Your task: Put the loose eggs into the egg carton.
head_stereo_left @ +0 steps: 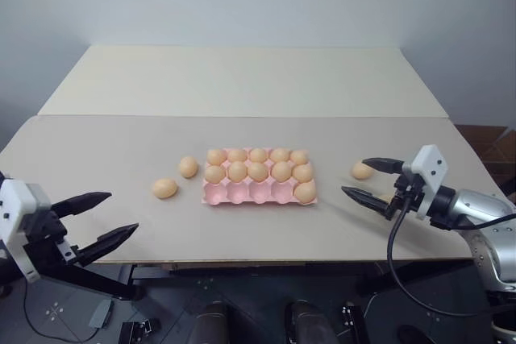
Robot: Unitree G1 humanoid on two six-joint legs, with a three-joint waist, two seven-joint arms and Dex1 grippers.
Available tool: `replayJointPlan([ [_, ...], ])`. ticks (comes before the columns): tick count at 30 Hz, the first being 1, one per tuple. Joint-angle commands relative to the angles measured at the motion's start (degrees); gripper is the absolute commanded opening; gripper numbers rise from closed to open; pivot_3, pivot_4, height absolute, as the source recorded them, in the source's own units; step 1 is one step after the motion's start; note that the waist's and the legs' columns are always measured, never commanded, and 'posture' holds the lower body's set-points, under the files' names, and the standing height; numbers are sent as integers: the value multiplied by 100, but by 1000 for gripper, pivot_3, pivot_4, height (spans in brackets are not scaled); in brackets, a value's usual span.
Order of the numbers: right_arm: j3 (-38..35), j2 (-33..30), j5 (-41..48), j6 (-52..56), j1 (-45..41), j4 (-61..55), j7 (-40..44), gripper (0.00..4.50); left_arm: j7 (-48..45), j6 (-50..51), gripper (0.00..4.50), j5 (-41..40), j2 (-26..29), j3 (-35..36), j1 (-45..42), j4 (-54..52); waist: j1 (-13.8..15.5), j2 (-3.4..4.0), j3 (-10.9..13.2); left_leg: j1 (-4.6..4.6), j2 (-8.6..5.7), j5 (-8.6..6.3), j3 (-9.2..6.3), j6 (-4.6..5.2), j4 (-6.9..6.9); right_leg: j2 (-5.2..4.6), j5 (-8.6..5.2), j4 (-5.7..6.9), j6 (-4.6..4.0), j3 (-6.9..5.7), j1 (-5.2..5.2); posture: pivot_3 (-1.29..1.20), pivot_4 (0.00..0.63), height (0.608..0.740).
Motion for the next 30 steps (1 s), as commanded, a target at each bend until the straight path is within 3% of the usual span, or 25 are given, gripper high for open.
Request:
replayJointPlan([
  [1, -230, -91, 2, -187, -11, -153, -16, 4500, 190, 136, 4483, -208, -12, 34, -222, 42, 1, 0, 0, 0, 1, 0, 0, 0, 0, 0, 0, 0, 0, 0, 0, 0, 150, 740],
  [4, -225, -83, -5, -199, -5, -160, -36, 4500, 209, 396, 4483, -541, 96, 102, -418, 54, 6, -1, 0, 1, 1, 0, 0, 0, 0, 1, 2, 4, 2, 0, 1, 0, 150, 740],
  [11, -323, -129, -31, -160, 137, -284, -106, 4500, -260, 95, 4483, -205, 334, -171, -613, 164, 2, -2, 0, 2, 0, 0, 6, 0, 0, 1, 4, 4, 3, 3, 0, 0, 150, 740],
  [18, -686, -623, -171, 126, 303, -223, -182, 4500, -409, 209, 4483, -438, 428, -328, -1040, 189, 10, -3, -1, 4, -1, 0, 13, 0, 1, -1, 4, 2, 3, 9, 1, 0, 150, 740],
  [23, -593, -887, -598, 51, 463, 218, -279, 4500, -444, 197, 4483, -404, 528, -705, -1410, 350, 8, -5, -2, 7, 0, 0, 15, 0, 1, 1, 3, 3, 4, 8, 3, 0, 150, 740],
  [30, -71, -1070, -1002, -413, 380, 1286, 329, 4500, -531, 149, 4483, -329, 574, -1160, -1806, 504, -33, -5, -2, 18, -1, 0, 29, 1, 1, 3, 11, 4, 17, 24, 7, 0, 150, 740],
])
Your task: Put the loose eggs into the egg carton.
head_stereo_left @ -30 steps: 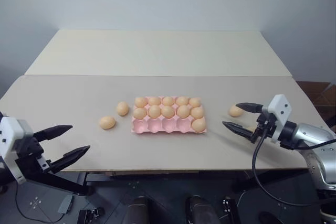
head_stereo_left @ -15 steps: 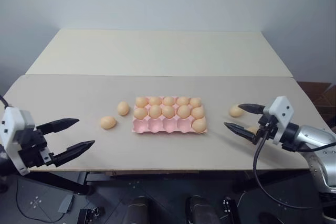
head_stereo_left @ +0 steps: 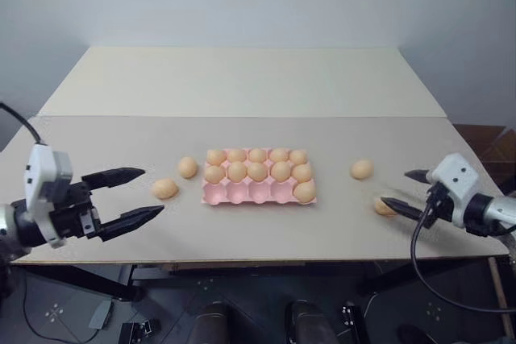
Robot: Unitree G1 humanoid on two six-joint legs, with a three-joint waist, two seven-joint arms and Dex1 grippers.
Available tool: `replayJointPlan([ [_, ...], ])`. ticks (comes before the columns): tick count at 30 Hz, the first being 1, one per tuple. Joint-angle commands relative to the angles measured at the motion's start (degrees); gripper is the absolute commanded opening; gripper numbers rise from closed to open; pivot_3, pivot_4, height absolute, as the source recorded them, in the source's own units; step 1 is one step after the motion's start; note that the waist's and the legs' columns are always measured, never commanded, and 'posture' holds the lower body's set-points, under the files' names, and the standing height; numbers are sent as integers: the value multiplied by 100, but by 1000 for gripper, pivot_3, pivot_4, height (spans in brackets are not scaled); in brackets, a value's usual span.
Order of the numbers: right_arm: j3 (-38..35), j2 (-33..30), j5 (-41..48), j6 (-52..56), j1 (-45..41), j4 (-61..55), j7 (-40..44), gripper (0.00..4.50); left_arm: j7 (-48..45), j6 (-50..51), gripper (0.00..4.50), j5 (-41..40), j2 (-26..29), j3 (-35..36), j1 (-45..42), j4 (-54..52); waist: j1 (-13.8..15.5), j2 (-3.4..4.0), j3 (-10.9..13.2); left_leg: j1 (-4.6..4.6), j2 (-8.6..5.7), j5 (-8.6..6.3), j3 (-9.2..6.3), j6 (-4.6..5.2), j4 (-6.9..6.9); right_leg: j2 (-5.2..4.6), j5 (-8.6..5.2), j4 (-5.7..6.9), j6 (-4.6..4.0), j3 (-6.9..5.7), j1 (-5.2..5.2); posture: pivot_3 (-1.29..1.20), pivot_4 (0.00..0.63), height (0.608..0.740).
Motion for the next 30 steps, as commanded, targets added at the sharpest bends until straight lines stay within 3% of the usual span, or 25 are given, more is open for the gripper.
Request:
replayJointPlan([
  [1, 89, -100, -8, -240, -111, 272, 321, 4500, -86, -83, 4483, 24, 99, -18, -108, 18, -13, 0, 0, -1, 0, 0, 1, 0, 0, 1, 5, 0, 8, 1, -2, 0, 150, 740],
  [8, 570, 143, -360, -460, -516, 901, 286, 4500, -129, -112, 4483, 125, 86, -48, -89, 20, -70, -4, 0, 6, 1, 0, 5, 0, 0, 1, 11, 2, 18, 6, 1, 0, 150, 740],
  [11, 646, 214, -394, -474, -654, 1045, 319, 3855, -125, -103, 4500, 145, 73, -45, -112, 15, -79, -4, 1, 7, 1, 0, 6, 0, 0, 1, 9, 5, 15, 8, 0, 0, 150, 740],
  [16, 657, 251, -312, -454, -689, 753, 320, 2226, -96, -89, 4500, 141, 58, -28, -108, -26, -78, -4, 1, 2, -1, 0, 7, 0, 0, 0, 33, 3, -1, 9, -2, 0, 150, 740],
  [22, 848, 530, 168, 42, -1009, -889, 233, 2226, -1, -76, 4500, 86, -48, -119, -106, -112, -117, -4, 1, 6, 9, 0, 8, 0, 0, 8, 30, 8, 7, 9, -4, 0, 150, 740],
  [26, 1659, 1142, 83, 534, -1616, -1578, -14, 2226, 65, -70, 4500, 25, -118, -294, -232, -123, -123, -7, 2, 15, 22, 0, 8, -1, 0, 25, 23, 16, 21, 18, -4, 0, 150, 740],
  [30, 2442, 1714, -349, 889, -2102, -1408, -339, 2226, 98, -71, 4500, 26, -122, -468, -395, -77, -61, -11, 2, 10, 37, 1, 9, -2, 0, 39, 42, 14, -16, 14, -9, 0, 150, 740],
])
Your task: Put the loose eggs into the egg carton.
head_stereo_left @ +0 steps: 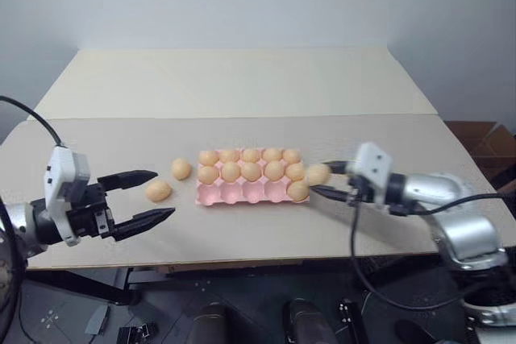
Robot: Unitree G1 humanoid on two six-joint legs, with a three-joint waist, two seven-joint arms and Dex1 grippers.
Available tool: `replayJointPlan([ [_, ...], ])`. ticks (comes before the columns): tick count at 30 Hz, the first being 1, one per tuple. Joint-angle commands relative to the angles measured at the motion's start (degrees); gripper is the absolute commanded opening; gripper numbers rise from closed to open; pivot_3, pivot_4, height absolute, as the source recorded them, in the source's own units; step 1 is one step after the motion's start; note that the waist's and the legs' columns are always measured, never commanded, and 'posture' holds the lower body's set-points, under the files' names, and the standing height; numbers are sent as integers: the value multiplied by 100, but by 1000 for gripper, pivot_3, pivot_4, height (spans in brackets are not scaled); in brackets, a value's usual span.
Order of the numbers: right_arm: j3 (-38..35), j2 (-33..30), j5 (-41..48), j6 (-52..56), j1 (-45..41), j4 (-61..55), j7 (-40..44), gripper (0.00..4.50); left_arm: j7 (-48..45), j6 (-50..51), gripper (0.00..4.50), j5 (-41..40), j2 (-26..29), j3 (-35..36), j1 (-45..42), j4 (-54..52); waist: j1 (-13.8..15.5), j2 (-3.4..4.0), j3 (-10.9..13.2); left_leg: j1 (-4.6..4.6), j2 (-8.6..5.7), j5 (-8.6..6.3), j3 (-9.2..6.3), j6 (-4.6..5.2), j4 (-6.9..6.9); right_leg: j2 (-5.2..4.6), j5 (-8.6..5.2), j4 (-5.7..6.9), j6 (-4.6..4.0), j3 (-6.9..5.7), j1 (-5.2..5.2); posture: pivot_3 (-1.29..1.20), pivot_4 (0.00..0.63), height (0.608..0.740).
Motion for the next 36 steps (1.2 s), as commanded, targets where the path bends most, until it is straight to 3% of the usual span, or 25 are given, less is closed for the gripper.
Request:
replayJointPlan([
  [1, 471, 225, -376, 355, -288, 95, -325, 2226, 28, -55, 4500, -87, 13, -42, -177, -79, 40, 0, 0, -2, 0, 0, 0, 0, 0, 0, 6, -1, -11, -2, -1, 0, 150, 740],
  [6, 822, 571, -809, 603, -592, 467, -744, 2226, 37, -45, 4500, -109, 14, -104, -245, -126, 46, 0, 0, -12, -5, 0, 8, 0, 0, -5, 10, -15, -17, -1, -4, 0, 150, 740],
  [7, 816, 619, -822, 652, -631, 457, -776, 2773, 36, -46, 4500, -107, 14, -114, -249, -124, 42, 0, 0, -13, -5, -1, 9, 0, 0, -5, 10, -15, -16, 0, -6, 0, 150, 740],
  [9, 760, 683, -794, 775, -676, 363, -797, 3206, 25, -53, 4500, -97, 19, -135, -265, -104, 34, 0, 0, -14, -3, -1, 9, 0, 0, -4, 10, -13, -17, -1, -10, 0, 150, 740],
  [12, 534, 570, -646, 961, -633, -142, -771, 4343, -2, -67, 4500, -81, 43, -159, -314, -48, 38, 0, 0, -12, 6, -1, 8, 0, 0, 4, 10, -9, -17, -3, -9, 0, 150, 740],
  [13, 397, 481, -546, 1048, -593, -356, -721, 4474, -13, -70, 4500, -78, 55, -153, -327, -28, 43, 0, 0, -12, 9, -1, 8, 0, 0, 6, 10, -9, -18, -3, -9, 0, 150, 740],
  [19, -890, -243, 315, 1286, -17, -1120, -285, 4474, -131, -97, 4500, 4, 126, 228, -177, 200, 69, -2, 1, -11, 18, -2, 9, -2, 0, 13, 8, -15, -18, -6, -6, 0, 150, 740],
  [26, -2573, -1187, 509, 195, 1475, -376, 496, 4474, -569, -113, 4500, 110, 228, 873, 372, 751, 77, -3, 1, -7, 26, -4, 12, -3, -1, 22, -8, -16, -18, -6, -5, 0, 150, 740],
  [31, -3142, -1435, 573, -235, 2151, 198, 788, 4474, -788, -216, 4500, 326, 261, 1282, 768, 1050, 46, -4, 1, 5, 44, -3, 16, -4, -1, 38, -27, -13, -35, -2, -2, 0, 150, 740],
  [36, -3201, -1473, 517, -407, 2372, 417, 702, 4474, -850, -260, 4500, 442, 237, 1461, 928, 1075, 31, -3, 1, 9, 48, -3, 18, -4, 0, 42, -30, -7, -43, 1, -5, 0, 150, 740],
])
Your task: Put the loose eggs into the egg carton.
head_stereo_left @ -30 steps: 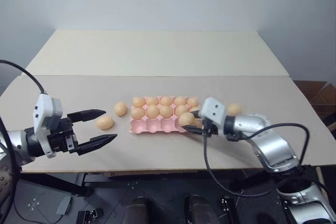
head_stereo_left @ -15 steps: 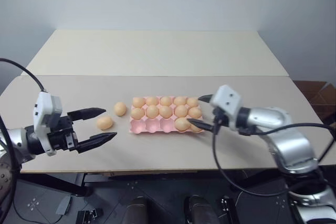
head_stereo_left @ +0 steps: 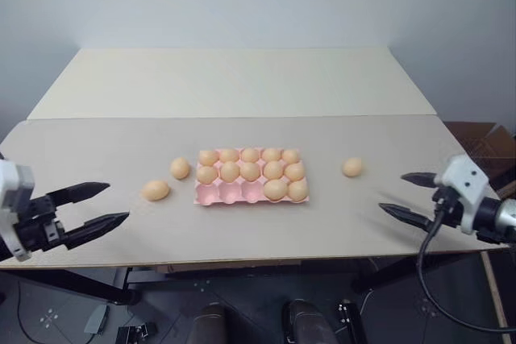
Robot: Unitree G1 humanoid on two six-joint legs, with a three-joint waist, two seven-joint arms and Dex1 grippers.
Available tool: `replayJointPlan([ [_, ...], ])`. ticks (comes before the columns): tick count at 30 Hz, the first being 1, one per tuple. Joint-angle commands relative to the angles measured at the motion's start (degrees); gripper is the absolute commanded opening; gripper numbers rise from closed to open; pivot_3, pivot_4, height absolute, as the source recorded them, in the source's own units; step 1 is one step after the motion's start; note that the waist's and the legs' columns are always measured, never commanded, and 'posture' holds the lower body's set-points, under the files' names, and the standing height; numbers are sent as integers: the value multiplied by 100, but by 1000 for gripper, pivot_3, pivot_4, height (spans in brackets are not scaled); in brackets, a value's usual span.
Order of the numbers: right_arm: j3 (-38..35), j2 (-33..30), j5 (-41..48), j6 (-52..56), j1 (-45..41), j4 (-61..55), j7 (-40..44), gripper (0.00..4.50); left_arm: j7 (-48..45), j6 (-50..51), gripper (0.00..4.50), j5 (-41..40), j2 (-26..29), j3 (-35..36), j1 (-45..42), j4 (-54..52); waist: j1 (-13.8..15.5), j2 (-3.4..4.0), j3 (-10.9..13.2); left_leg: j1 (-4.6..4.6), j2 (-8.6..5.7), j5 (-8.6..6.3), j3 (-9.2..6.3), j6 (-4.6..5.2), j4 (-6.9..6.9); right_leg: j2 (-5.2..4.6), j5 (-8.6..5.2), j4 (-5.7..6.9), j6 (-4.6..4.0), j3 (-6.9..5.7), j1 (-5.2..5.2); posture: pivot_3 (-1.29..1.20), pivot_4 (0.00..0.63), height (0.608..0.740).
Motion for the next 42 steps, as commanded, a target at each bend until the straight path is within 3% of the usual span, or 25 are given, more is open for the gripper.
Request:
replayJointPlan([
  [1, -192, -94, 47, -164, -48, -64, -68, 4474, -45, -141, 4500, -1, 68, 210, -23, -76, -1, 1, 0, 0, 0, 0, 3, 0, 0, 0, 1, 0, -1, 3, -1, 0, 150, 740],
  [7, 346, 31, -152, -32, -685, 277, -445, 4474, 91, -141, 4500, -52, -8, -10, -234, -204, -12, -1, 0, 0, -1, 0, 15, -1, 0, -2, 2, -3, 0, 15, -2, 0, 150, 740],
  [12, 1322, 504, -777, -128, -1886, 1342, -1059, 4474, 147, -128, 4500, -50, -18, -272, -498, -240, -58, -5, -2, 5, -2, 0, 26, 0, 0, 2, 8, -3, 0, 31, -4, 0, 150, 740],
  [16, 2021, 1058, -1371, -493, -2975, 2898, -1466, 4474, 168, -119, 4500, -66, -39, -408, -604, -290, -94, -5, -1, 0, -3, 0, 33, 0, -1, 4, 41, -4, -8, 40, -11, 0, 150, 740],
  [22, 2329, 1597, -1720, -880, -3855, 4397, -1849, 4474, 249, -71, 4500, -108, -128, -383, -527, -496, -67, -5, -1, -12, -7, -3, 36, 3, -5, 0, 52, -10, 3, 40, -18, 0, 150, 740],
  [24, 2356, 1662, -1755, -977, -3939, 4517, -1854, 4112, 274, -61, 4500, -116, -152, -362, -493, -552, -78, -5, -1, -11, -6, -4, 38, 2, -5, 0, 54, -12, 5, 43, -17, 0, 150, 740],
  [25, 2318, 1698, -1716, -982, -3948, 4458, -1851, 3941, 284, -52, 4500, -126, -166, -343, -477, -587, -71, -5, -1, -11, -7, -4, 38, 2, -5, 0, 55, -11, 6, 44, -17, 0, 150, 740],
  [30, 2245, 1734, -1509, -590, -3655, 3082, -1744, 2259, 369, -11, 4500, -185, -236, -302, -397, -794, -70, -4, -1, -8, -5, -3, 38, 2, -6, 0, 55, -7, 7, 44, -17, 0, 150, 740],
  [36, 2802, 2509, -1064, 842, -3414, 406, -1946, 2259, 492, 7, 4500, -251, -335, -381, -282, -937, -154, -4, -1, 2, 6, -4, 36, 2, -6, 10, 54, 9, 6, 48, -19, 0, 150, 740],
  [42, 3971, 3302, -1307, 1516, -3414, -232, -2174, 2259, 631, 21, 4500, -302, -416, -547, -294, -1025, -147, -4, -2, 6, 6, -3, 34, 0, -5, 8, 53, 14, 1, 43, -18, 0, 150, 740],
])
